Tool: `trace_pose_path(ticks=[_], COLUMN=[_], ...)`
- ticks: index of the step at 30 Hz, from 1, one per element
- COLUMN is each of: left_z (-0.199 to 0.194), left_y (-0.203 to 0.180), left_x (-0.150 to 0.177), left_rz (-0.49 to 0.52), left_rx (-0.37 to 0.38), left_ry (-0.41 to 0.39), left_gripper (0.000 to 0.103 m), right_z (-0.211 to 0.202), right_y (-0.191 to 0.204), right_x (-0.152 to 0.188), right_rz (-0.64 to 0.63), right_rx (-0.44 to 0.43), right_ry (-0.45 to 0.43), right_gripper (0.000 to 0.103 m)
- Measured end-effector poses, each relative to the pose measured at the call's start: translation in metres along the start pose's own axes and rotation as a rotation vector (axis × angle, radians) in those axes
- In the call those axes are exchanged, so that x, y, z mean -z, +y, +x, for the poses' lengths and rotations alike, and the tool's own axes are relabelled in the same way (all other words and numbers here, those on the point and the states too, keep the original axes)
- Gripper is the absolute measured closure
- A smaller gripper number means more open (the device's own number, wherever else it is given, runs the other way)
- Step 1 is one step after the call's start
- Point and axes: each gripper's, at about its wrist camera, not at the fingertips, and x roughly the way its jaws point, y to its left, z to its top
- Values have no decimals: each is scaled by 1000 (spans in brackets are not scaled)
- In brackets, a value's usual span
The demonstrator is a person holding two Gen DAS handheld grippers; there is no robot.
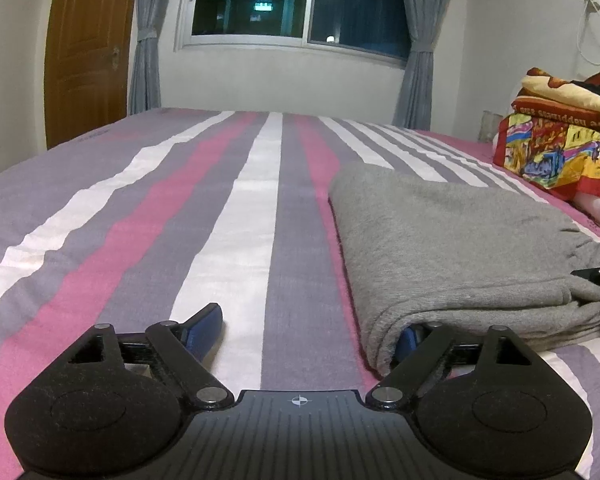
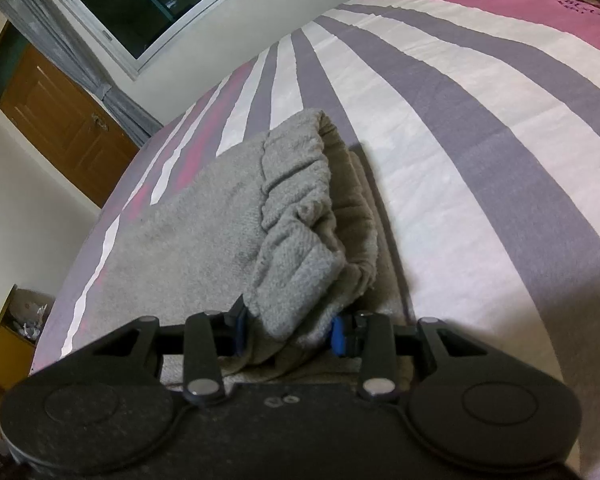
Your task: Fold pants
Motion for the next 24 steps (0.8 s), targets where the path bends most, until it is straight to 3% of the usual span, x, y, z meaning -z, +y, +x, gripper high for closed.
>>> trace_pose_path(ticks=[9, 16, 21, 23, 24], left_z=[4, -19, -36, -37, -36], left_y=[2, 30, 68, 73, 73], left_x=[-1, -7, -9, -15, -18], left_rz=[-19, -113, -240, -260, -254], left_rx=[-8, 124, -34, -14, 6], left_ry=[83, 150, 123, 108, 99], left_gripper=[15, 15, 16, 16, 16], right_z=[0, 1, 2, -1, -8], right_y=[1, -1, 1, 0, -2], right_x=[0, -2, 1, -2, -4], right_rz=[-3, 8, -28, -10, 12], right_rx=[4, 1, -1, -17, -28], right_ry=[7, 16, 11, 23, 14], right_gripper=[68, 67, 66, 63, 55])
